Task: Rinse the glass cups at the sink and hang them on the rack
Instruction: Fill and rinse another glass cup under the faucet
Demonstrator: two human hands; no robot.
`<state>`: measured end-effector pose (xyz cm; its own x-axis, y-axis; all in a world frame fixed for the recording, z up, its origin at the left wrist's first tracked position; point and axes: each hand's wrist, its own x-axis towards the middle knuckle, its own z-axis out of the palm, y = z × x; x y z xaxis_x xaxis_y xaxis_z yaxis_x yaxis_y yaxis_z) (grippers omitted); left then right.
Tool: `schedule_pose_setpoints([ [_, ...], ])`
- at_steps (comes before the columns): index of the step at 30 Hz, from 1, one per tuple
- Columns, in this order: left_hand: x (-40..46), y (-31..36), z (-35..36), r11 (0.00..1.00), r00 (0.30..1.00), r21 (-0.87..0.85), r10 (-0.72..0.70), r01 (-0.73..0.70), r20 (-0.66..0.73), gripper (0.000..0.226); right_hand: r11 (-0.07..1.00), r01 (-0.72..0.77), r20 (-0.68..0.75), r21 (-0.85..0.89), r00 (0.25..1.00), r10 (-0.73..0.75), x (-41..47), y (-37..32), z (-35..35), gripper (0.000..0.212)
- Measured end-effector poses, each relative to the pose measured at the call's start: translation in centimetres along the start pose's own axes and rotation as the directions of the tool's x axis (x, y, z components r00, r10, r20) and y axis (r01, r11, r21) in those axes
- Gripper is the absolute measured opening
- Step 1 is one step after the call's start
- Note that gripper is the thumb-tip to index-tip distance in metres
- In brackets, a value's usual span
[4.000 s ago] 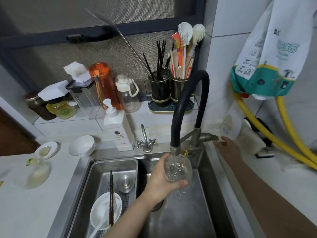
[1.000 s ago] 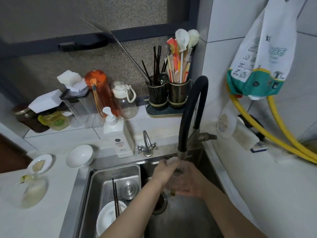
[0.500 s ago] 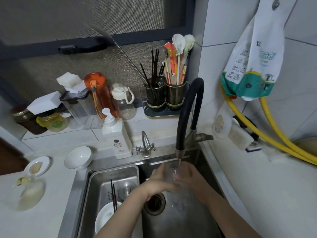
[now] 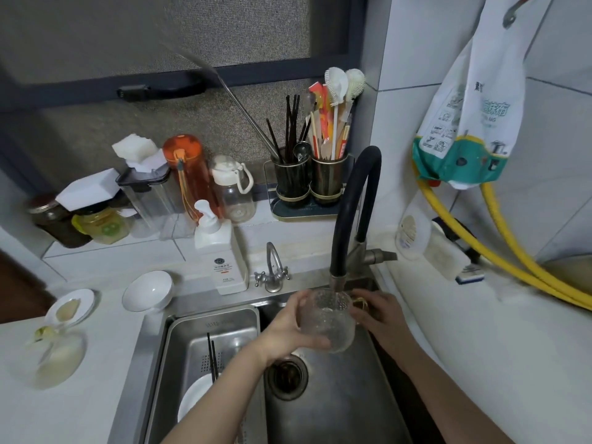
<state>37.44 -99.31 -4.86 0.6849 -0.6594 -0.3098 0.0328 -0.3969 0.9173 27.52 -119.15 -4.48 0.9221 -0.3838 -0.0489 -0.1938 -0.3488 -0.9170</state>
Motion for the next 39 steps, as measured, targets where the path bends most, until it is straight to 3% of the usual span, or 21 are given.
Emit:
schedule_pose_setpoints([
  [2,0.0,0.3,-0.4,1.0,0.999,0.014,-0.009,0.008,0.042,0.097,0.998,-0.048,0.113,0.043,0.993,0.043,0.7,2.2,-0.1,0.079],
  [6,0.1,0.8,-0.1,1.0,0.994,0.018,-0.022,0.02,0.109,0.093,0.958,-0.168,0.259,0.231,0.96,0.106,0.5,0.2,0.2,0.064],
  [8,0.4,1.1,0.7,1.0,0.998,-0.01,-0.027,0.027,0.058,0.1,0.952,-0.155,0.235,0.264,0.968,0.093,0.5,-0.4,0.4,0.049],
  [11,0.8,1.5,2.2,0.997,0.993,0.076,0.008,0.0,-0.115,0.111,0.933,-0.148,0.121,0.327,0.986,0.114,-0.3,-0.6,0.4,0.05],
  [14,1.0,1.2,3.1,0.999,0.995,0.031,0.046,-0.044,-0.086,0.103,0.923,-0.148,0.017,0.355,0.988,0.152,-1.8,0.4,0.3,0.045],
  [19,0.8,0.1,0.3,0.996,0.996,-0.069,0.043,-0.049,-0.079,0.084,0.893,-0.164,0.011,0.418,0.984,0.176,-1.2,-0.8,1.8,0.012],
  [21,0.7,0.8,0.2,0.994,0.994,-0.082,0.067,-0.073,-0.081,0.089,0.899,-0.158,-0.011,0.409,0.984,0.178,-0.8,-1.7,2.1,0.01],
  [25,0.4,1.1,1.6,0.992,0.98,-0.068,0.093,-0.107,-0.176,0.099,0.869,-0.13,-0.017,0.477,0.987,0.157,-1.1,-2.0,2.3,0.017],
  [30,0.5,0.8,0.3,0.989,0.972,-0.087,0.103,-0.123,-0.21,0.085,0.892,-0.186,0.143,0.413,0.98,0.139,-0.5,-2.4,3.1,0.033],
  [32,0.4,1.2,0.6,0.987,0.977,-0.095,0.112,-0.131,-0.184,0.084,0.864,-0.162,0.211,0.477,0.975,0.067,-0.7,-2.4,2.4,0.045],
  [35,-0.2,0.8,1.7,0.99,0.989,-0.097,0.096,-0.107,-0.116,0.089,0.847,-0.109,0.336,0.52,0.938,-0.086,-2.0,-2.3,1.4,0.042],
  [39,-0.8,-0.1,0.5,0.99,0.992,-0.102,0.086,-0.096,-0.095,0.082,0.873,-0.164,0.378,0.459,0.926,-0.025,-2.0,-2.3,2.5,0.05],
])
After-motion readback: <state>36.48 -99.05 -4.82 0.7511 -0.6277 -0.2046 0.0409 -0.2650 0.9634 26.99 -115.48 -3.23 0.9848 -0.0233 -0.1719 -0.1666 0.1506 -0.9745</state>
